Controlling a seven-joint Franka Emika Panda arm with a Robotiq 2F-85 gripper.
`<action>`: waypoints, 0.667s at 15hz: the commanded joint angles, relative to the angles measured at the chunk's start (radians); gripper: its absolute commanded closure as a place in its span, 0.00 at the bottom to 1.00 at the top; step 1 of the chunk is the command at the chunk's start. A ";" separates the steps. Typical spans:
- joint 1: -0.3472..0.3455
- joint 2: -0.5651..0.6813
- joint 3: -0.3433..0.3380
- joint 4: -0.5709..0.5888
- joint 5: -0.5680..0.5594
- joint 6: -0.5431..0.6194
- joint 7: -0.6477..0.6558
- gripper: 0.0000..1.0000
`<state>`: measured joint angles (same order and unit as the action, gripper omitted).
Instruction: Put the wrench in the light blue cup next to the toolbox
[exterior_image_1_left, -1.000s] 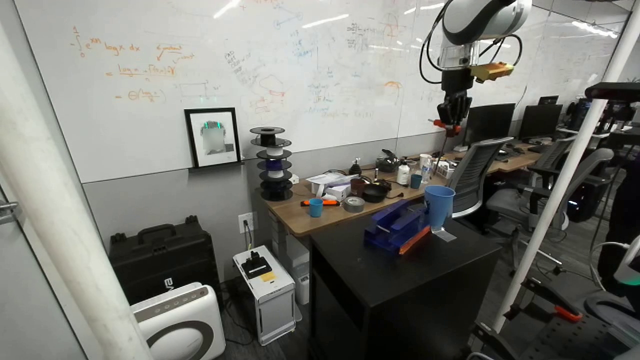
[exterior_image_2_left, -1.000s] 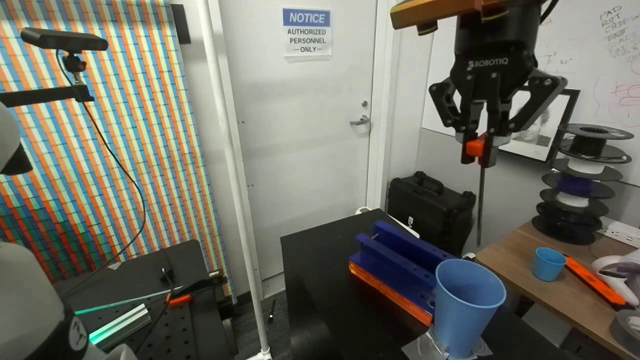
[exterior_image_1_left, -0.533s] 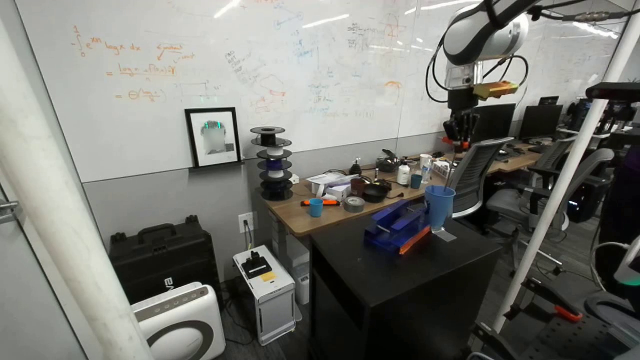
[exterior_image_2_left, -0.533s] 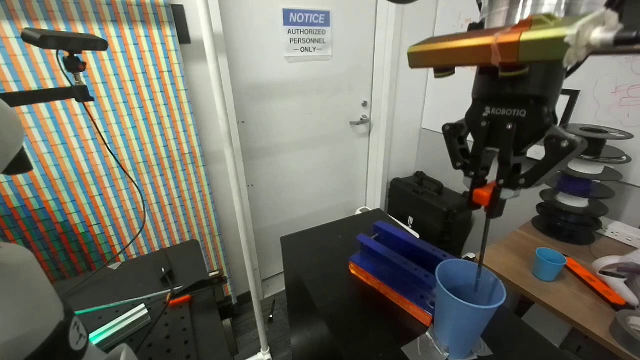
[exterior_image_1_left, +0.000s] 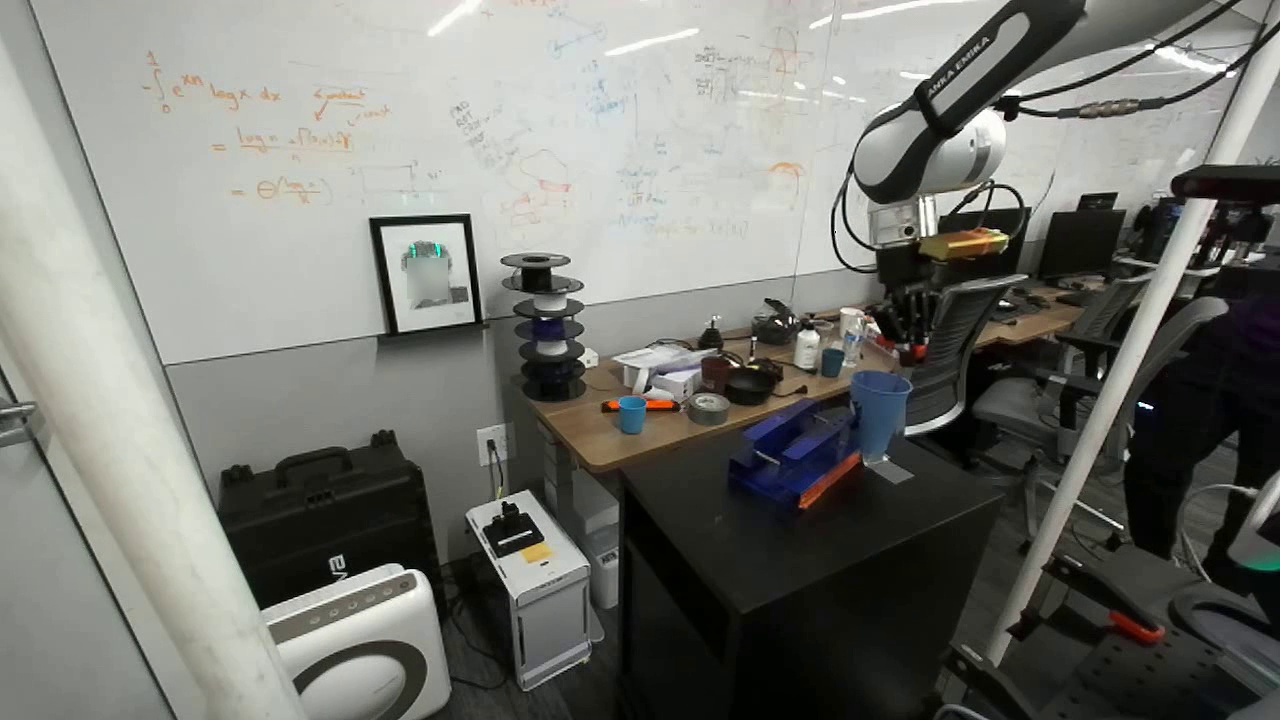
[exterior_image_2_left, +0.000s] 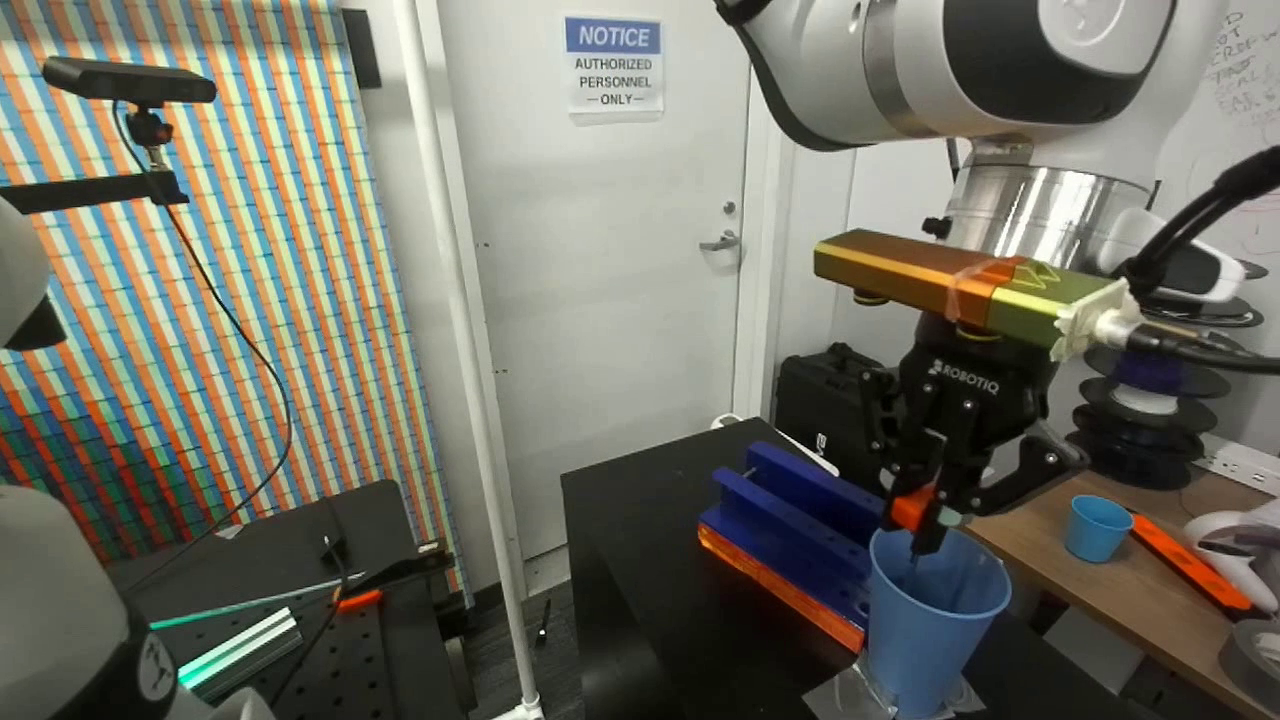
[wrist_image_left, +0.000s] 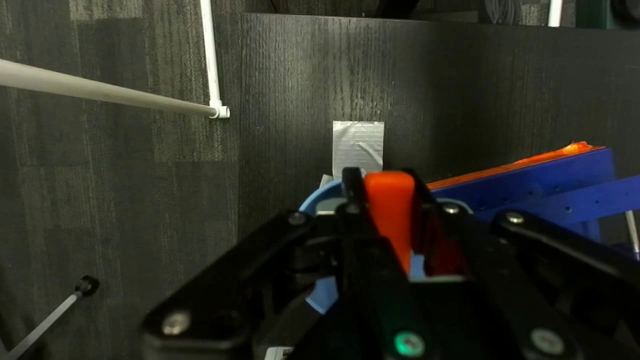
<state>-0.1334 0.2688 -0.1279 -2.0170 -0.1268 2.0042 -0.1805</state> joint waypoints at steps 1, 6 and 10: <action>-0.001 -0.053 -0.001 -0.008 -0.010 -0.020 0.035 0.48; -0.014 -0.270 -0.014 -0.143 0.006 0.035 0.064 0.08; -0.053 -0.458 -0.058 -0.242 0.029 -0.027 0.070 0.00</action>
<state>-0.1584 -0.0253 -0.1573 -2.1510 -0.1229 2.0018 -0.1211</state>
